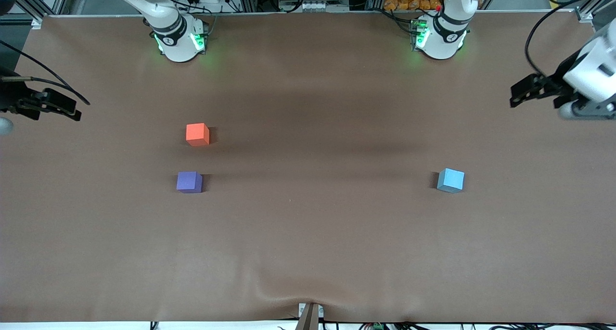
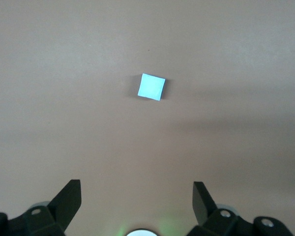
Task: Place blue block between orange and purple blocks
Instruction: 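Reach the left gripper down over the light blue block, then close the left gripper on the blue block and lift it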
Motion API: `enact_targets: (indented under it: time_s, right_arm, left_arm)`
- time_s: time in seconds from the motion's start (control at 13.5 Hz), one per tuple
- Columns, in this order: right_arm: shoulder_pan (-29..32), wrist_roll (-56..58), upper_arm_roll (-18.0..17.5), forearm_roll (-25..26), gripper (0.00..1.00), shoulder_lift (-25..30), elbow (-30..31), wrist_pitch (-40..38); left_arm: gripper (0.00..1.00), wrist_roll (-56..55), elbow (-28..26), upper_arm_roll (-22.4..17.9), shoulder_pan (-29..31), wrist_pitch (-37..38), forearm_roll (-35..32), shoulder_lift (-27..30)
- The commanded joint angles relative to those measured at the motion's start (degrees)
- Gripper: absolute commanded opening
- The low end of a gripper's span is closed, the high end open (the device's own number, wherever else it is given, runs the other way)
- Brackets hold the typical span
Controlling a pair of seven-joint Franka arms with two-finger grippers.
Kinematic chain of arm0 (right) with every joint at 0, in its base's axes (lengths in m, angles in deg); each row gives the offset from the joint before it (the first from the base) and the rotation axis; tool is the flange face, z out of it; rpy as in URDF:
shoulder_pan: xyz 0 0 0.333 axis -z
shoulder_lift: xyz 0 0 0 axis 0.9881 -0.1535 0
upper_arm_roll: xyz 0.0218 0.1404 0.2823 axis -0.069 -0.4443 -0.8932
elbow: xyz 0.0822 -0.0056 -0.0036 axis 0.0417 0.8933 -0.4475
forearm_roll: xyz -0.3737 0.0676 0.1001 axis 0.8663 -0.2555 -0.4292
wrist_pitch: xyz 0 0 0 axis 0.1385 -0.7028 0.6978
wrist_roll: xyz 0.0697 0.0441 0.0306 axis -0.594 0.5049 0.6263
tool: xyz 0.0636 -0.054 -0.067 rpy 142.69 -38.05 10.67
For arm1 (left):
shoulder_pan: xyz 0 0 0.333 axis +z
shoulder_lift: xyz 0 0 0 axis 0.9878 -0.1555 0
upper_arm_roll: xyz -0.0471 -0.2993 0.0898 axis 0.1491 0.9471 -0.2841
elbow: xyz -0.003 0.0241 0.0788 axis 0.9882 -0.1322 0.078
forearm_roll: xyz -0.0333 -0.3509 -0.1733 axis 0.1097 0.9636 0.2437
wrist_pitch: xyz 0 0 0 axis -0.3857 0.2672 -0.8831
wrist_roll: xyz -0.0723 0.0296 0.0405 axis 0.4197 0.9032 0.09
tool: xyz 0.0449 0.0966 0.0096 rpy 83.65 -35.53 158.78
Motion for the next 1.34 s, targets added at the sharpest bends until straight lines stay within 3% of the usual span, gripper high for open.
enact_targets:
  time_s: [0.0,0.22,0.59,1.26]
  right_arm:
    - [-0.23,-0.72,-0.12,1.27,1.00,-0.41,-0.03,0.50]
    - [-0.75,-1.16,-0.12,1.27,1.00,-0.41,0.06,0.50]
    - [-0.75,-1.16,-0.12,1.27,1.00,-0.76,-0.03,0.59]
    - [-1.98,-1.42,-0.12,0.48,1.00,-0.93,0.06,0.85]
  left_arm:
    - [1.00,1.05,-13.34,1.50,0.15,-11.88,1.14,0.82]
    - [1.00,1.05,-24.44,2.92,0.23,-28.22,0.80,-2.76]
    - [1.00,3.68,-25.70,2.74,0.59,-45.91,-1.31,-17.62]
    - [1.00,4.66,-23.15,2.56,2.96,-52.18,-7.91,-26.16]
